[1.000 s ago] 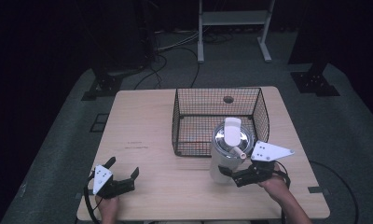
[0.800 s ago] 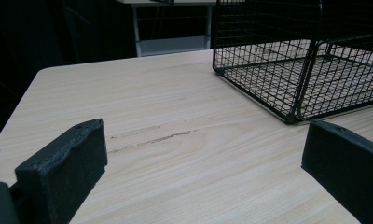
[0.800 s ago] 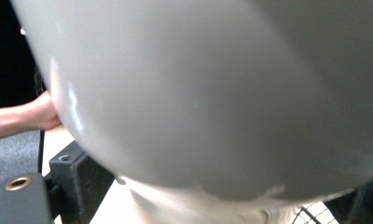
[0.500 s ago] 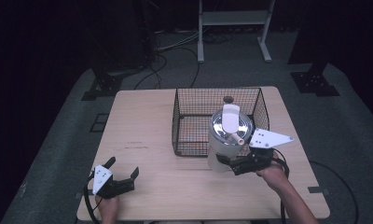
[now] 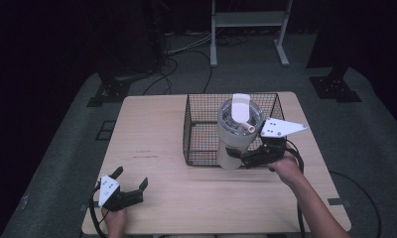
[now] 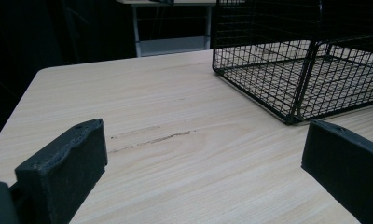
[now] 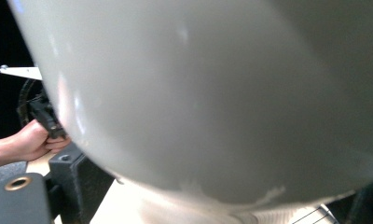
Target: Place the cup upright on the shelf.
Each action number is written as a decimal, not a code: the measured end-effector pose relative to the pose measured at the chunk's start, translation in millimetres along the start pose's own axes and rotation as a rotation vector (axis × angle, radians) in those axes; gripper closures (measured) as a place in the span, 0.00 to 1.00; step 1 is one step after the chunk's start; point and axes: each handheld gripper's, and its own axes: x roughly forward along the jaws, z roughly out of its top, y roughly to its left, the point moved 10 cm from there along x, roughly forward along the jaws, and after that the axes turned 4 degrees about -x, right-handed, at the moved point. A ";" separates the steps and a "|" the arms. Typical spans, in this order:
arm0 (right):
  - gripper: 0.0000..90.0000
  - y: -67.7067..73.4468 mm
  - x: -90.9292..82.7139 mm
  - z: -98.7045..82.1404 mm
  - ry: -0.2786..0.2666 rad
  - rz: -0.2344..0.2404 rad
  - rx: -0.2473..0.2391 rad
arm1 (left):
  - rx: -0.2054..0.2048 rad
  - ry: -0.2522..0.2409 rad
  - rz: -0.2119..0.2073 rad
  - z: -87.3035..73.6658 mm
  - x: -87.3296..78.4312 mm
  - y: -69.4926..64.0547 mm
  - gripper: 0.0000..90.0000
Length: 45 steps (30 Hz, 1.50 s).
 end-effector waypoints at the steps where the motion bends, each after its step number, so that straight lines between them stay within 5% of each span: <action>1: 0.10 -2.7 2.0 1.9 0.001 -0.003 0.001 | 0.000 0.000 0.000 0.0 -0.1 0.0 0.00; 23: 0.10 -42.0 51.9 31.1 0.006 -0.007 0.007 | -0.002 -0.002 0.002 0.1 -0.5 0.5 0.00; 45: 0.10 -79.1 98.8 28.6 0.024 -0.027 0.020 | 0.002 -0.003 -0.001 0.1 -0.6 -0.3 0.00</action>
